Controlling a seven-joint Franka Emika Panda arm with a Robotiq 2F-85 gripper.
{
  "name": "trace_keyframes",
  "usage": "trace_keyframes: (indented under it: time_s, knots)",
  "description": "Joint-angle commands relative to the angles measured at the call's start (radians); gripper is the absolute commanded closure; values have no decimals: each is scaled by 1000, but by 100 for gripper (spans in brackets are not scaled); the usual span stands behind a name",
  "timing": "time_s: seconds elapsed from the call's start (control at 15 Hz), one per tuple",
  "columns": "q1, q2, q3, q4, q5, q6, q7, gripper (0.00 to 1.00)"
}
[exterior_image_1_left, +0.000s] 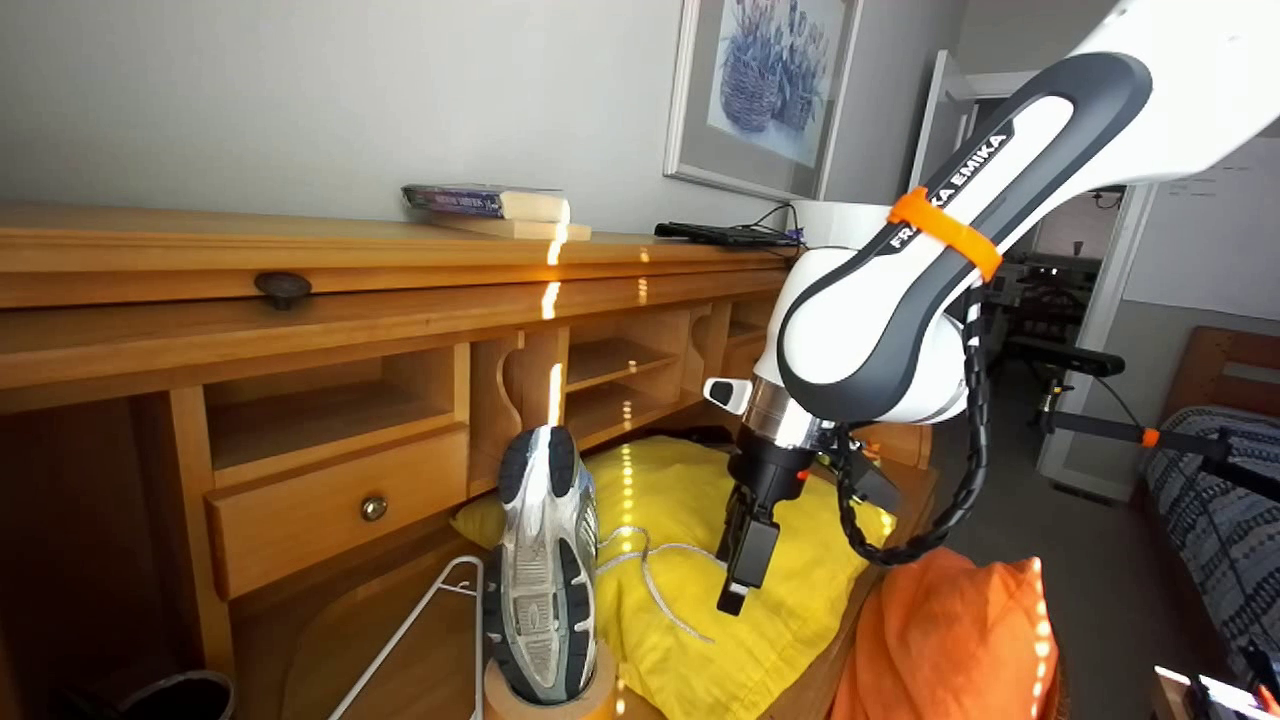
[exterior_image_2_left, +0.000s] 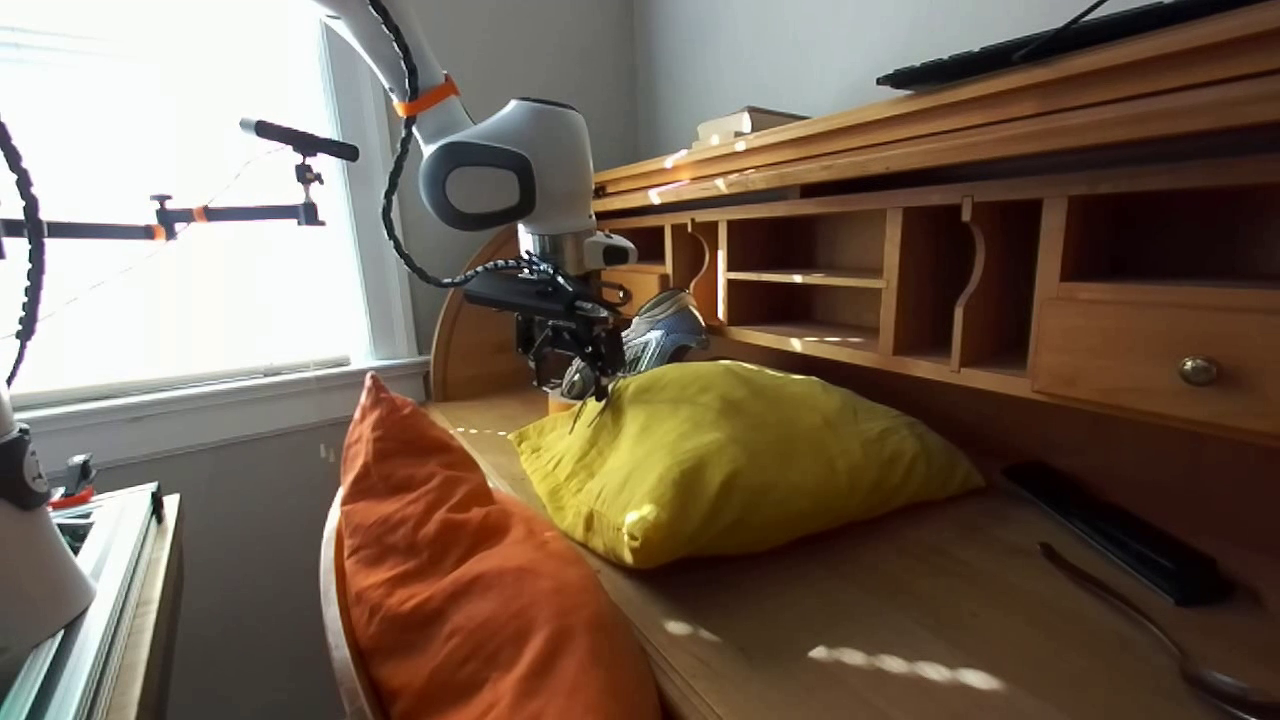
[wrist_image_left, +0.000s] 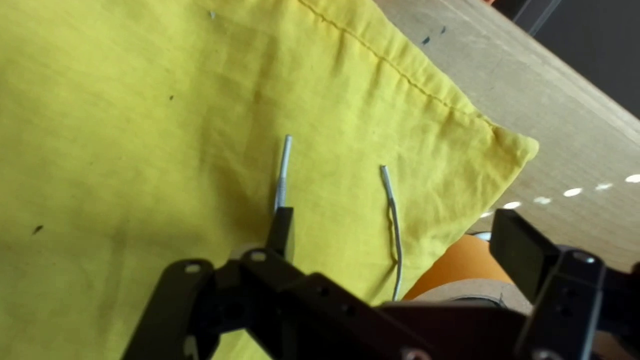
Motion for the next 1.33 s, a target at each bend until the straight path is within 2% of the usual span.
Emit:
trace_keyframes:
  time_s: [0.0,0.47,0.93,1.27]
  knots:
    - [-26,15,24,4,-35,13,-20,0]
    - [-34,10,16,3,-117,40,-11,0]
    - [-50,37,36,12,-100,27,-13,0]
    - [-61,38,76,13,-43,47,0,0]
